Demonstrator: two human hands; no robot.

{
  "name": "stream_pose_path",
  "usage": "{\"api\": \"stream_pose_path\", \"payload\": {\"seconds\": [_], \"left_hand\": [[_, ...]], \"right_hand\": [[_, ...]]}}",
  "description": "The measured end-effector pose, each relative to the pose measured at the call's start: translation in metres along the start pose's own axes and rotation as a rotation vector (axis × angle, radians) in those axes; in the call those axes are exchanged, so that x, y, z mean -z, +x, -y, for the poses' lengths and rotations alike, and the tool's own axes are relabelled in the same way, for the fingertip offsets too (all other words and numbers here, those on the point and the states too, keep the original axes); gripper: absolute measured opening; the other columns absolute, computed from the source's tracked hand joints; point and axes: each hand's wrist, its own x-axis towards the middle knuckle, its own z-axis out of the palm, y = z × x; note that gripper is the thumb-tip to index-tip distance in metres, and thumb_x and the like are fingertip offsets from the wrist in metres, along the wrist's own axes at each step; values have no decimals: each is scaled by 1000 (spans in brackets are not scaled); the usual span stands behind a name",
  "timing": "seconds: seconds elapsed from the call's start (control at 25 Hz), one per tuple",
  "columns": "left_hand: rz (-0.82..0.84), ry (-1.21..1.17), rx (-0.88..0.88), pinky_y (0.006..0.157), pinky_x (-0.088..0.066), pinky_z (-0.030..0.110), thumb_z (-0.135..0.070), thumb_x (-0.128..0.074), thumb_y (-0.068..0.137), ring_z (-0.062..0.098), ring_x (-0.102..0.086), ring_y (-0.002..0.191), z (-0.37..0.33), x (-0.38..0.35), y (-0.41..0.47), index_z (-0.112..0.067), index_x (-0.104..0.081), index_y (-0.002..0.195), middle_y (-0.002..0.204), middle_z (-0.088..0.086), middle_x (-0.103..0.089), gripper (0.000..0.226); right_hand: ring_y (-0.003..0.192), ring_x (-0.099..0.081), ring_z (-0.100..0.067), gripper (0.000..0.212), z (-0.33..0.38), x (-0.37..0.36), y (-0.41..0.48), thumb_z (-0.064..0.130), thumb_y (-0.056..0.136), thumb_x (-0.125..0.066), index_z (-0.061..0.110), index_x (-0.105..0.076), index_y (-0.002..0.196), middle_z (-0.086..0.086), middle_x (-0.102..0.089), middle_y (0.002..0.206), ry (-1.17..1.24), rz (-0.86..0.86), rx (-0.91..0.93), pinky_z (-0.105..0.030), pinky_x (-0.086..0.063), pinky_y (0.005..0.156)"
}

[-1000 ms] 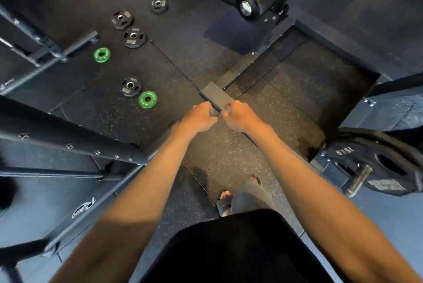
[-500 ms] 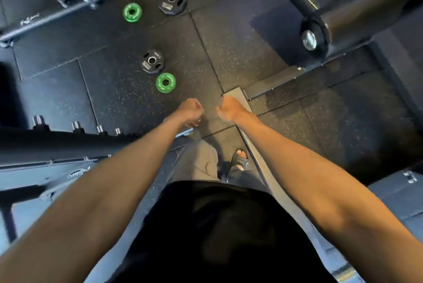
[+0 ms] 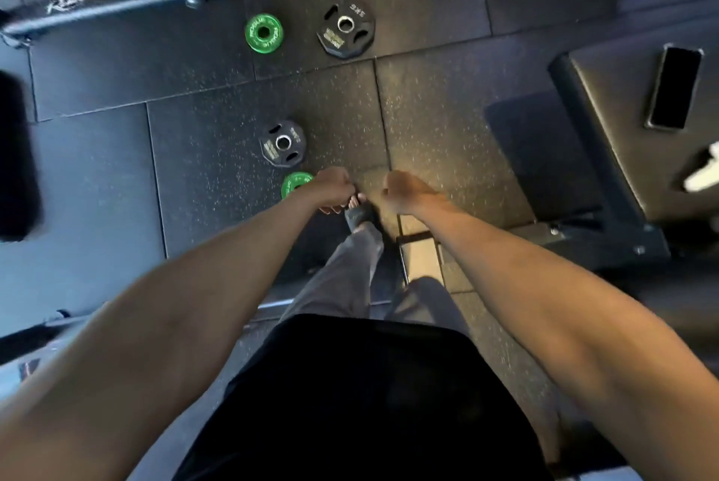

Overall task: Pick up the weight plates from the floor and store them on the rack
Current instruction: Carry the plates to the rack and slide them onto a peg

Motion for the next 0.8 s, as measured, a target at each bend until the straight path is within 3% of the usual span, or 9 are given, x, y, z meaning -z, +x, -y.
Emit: {"api": "stream_pose_path", "payload": {"seconds": [0.12,0.44,0.52,0.64,0.8], "left_hand": [[-82,-62,-24,64,-55,32,-14,-45,99,32,-71,84,-46,79,52,-12,-56,101,97,20,-71,11],[-42,-153,91,67,-55,33,-16,-45,98,27,-66,73,-154,219,203,-16,-51,96,88,15,-67,6],[-51,-187,118,71,-56,36,-14,-44,97,28,-66,74,-198,248,249,-17,-51,89,88,15,-67,11],[-49,-220,117,63,-52,30,-14,-42,96,27,-66,73,-274,283,317,-20,-48,76,86,14,-66,21],[-62,-267,68,67,-52,30,-18,-46,95,24,-67,77,-363,325,403,-22,-54,84,92,10,-69,14]], "right_hand": [[103,-64,-35,23,13,74,71,18,98,-46,4,-64,99,-22,-66,108,19,-51,15,-35,-47,80],[115,-61,-35,33,-7,262,230,25,98,-43,4,-61,115,-18,-64,124,-117,42,18,-35,-47,87],[114,-61,-37,32,-20,312,277,25,97,-44,4,-61,114,-19,-64,124,-97,53,18,-35,-47,84],[110,-62,-38,28,-45,384,335,22,96,-43,4,-62,106,-20,-65,119,-107,86,-2,-34,-46,81],[113,-61,-39,29,-73,466,405,21,95,-44,3,-63,106,-22,-64,120,-145,115,-29,-38,-48,84]]}}
